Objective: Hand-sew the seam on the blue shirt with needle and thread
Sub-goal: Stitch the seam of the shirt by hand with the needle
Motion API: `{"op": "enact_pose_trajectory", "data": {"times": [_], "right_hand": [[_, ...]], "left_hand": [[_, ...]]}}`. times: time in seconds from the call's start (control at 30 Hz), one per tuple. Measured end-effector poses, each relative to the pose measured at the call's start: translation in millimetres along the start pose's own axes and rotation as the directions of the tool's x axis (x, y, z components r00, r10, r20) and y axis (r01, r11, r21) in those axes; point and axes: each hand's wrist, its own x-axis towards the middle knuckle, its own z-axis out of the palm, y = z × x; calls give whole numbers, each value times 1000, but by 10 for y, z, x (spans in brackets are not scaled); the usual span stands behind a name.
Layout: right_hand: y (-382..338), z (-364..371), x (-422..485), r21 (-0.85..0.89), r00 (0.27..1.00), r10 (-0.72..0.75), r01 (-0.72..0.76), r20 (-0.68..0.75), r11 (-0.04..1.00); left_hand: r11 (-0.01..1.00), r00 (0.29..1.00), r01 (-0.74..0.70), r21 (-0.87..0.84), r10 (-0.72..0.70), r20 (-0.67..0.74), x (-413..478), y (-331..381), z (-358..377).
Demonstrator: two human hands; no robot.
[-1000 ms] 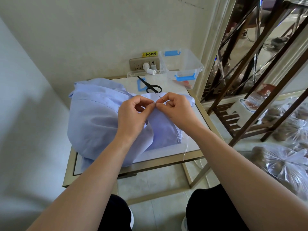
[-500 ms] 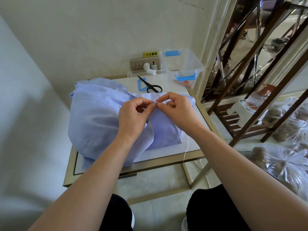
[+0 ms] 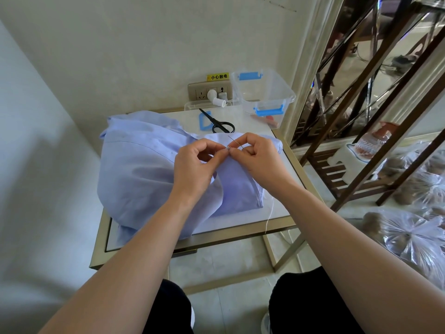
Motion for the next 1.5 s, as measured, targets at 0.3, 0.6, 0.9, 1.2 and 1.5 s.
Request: {"op": "enact_pose_trajectory", "data": {"times": [0.3, 0.6, 0.9, 1.2, 1.5], "right_hand": [[-59, -6, -49, 43, 997, 71, -71, -3, 997], [-38, 37, -139, -46, 992, 12, -6, 128, 999], [14, 53, -151, -144, 989, 8, 14, 150, 989], [9, 67, -153, -132, 988, 17, 4, 154, 991], [17, 69, -151, -105, 984, 41, -23, 172, 994]], "left_hand": [[997, 995, 73, -15, -74, -67, 8, -13, 7], [979, 975, 177, -104, -189, -117, 9, 30, 20], [984, 983, 149, -99, -158, -92, -9, 47, 38], [992, 992, 97, -76, -102, -71, -28, 45, 27], [998, 998, 8, 65, -4, -67, -34, 15, 30]]}}
